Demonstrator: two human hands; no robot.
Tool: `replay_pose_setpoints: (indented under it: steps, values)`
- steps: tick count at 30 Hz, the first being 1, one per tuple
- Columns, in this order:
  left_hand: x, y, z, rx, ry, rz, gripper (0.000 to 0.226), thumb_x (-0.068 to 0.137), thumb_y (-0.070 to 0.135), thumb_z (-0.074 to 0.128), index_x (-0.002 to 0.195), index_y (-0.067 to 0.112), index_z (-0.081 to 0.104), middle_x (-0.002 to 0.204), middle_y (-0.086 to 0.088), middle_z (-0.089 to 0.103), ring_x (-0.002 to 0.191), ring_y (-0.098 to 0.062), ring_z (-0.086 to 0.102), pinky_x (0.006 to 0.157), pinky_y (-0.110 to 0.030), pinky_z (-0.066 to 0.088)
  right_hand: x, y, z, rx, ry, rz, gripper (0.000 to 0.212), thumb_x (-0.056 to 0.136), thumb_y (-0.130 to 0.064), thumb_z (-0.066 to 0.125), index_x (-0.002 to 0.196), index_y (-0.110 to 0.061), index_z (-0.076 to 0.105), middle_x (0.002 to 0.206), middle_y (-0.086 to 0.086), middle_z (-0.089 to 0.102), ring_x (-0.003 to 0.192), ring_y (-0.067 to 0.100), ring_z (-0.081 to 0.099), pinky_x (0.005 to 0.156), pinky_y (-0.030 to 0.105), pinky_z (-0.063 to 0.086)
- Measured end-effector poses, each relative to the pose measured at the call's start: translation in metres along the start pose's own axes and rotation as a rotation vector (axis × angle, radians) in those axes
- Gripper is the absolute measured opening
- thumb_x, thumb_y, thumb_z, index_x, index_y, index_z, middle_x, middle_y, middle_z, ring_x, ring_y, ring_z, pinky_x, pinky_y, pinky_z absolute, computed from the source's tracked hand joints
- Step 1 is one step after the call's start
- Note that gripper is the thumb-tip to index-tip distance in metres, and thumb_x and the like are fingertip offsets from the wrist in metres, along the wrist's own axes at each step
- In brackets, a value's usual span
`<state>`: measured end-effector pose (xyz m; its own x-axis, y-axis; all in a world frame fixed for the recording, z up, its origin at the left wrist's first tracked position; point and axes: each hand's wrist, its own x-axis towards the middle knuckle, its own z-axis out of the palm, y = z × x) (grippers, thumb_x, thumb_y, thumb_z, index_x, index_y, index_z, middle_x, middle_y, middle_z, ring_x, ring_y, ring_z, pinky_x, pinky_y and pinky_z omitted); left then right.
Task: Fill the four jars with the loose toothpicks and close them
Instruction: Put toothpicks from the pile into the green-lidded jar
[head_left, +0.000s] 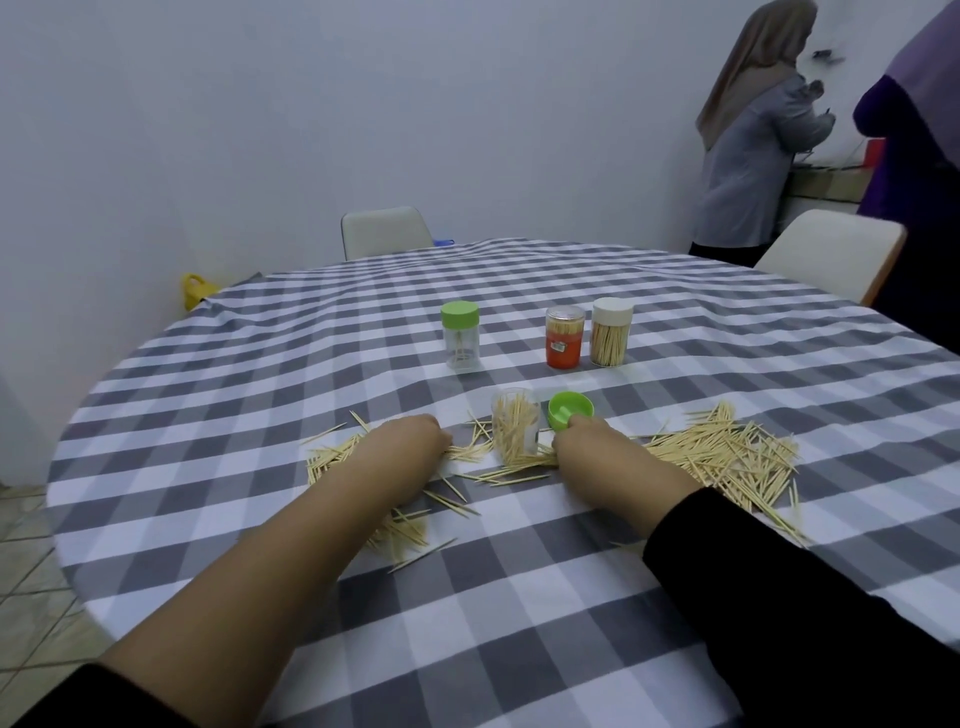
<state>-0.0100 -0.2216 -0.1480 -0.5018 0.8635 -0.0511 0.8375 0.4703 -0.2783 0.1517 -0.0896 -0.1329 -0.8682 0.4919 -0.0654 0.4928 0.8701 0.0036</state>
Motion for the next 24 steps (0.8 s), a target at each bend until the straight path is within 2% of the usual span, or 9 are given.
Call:
replay_pose_setpoints:
  steps: [4,10,15,18,21,24]
  values:
    - [-0.01,0.009,0.004,-0.044,0.068,-0.023,0.047,0.085,0.004,0.057,0.131,0.012,0.047,0.132,-0.005,0.05,0.116,-0.027,0.054,0.093,-0.035,0.047,-0.004,-0.001,0.009,0.005,0.068,-0.041,0.032,0.093,-0.005,0.035,0.124,-0.004,0.047,0.127,0.014,0.042,0.117,0.028,0.04,0.094,0.036,0.04]
    - [-0.018,0.019,0.002,-0.046,0.125,-0.113,0.037,0.095,0.007,0.041,0.132,0.009,0.044,0.12,-0.011,0.057,0.111,-0.03,0.056,0.086,-0.035,0.047,-0.008,0.0,0.012,-0.094,0.125,-0.05,0.032,0.095,-0.003,0.034,0.12,-0.001,0.053,0.123,0.014,0.044,0.115,0.03,0.042,0.09,0.037,0.042]
    - [-0.025,0.024,-0.001,-0.073,0.173,-0.133,0.032,0.094,0.004,0.04,0.125,0.006,0.046,0.116,-0.012,0.052,0.105,-0.032,0.057,0.079,-0.035,0.046,-0.009,0.001,0.012,-0.185,0.198,-0.02,0.032,0.094,-0.004,0.035,0.117,-0.004,0.057,0.119,0.013,0.054,0.111,0.029,0.05,0.086,0.036,0.043]
    - [-0.027,0.022,0.001,-0.126,0.201,-0.131,0.031,0.091,0.003,0.044,0.122,0.007,0.049,0.113,-0.011,0.052,0.102,-0.031,0.057,0.078,-0.033,0.045,-0.009,0.007,0.014,-0.281,0.243,-0.036,0.033,0.095,-0.01,0.033,0.119,-0.009,0.055,0.121,0.011,0.055,0.113,0.028,0.049,0.092,0.038,0.037]
    - [-0.026,0.017,0.004,-0.155,0.216,-0.11,0.032,0.089,0.004,0.047,0.12,0.009,0.053,0.112,-0.009,0.056,0.105,-0.028,0.057,0.083,-0.034,0.048,-0.008,0.014,0.015,-0.262,0.201,-0.009,0.035,0.095,-0.009,0.031,0.124,-0.008,0.051,0.127,0.013,0.047,0.119,0.03,0.042,0.096,0.039,0.034]
    - [-0.024,0.016,0.004,-0.147,0.205,-0.103,0.031,0.09,0.007,0.046,0.12,0.012,0.053,0.11,-0.008,0.059,0.105,-0.027,0.057,0.085,-0.032,0.047,-0.009,0.018,0.011,-0.25,0.183,-0.043,0.033,0.093,-0.007,0.036,0.12,-0.007,0.056,0.124,0.014,0.049,0.116,0.03,0.044,0.094,0.037,0.036]
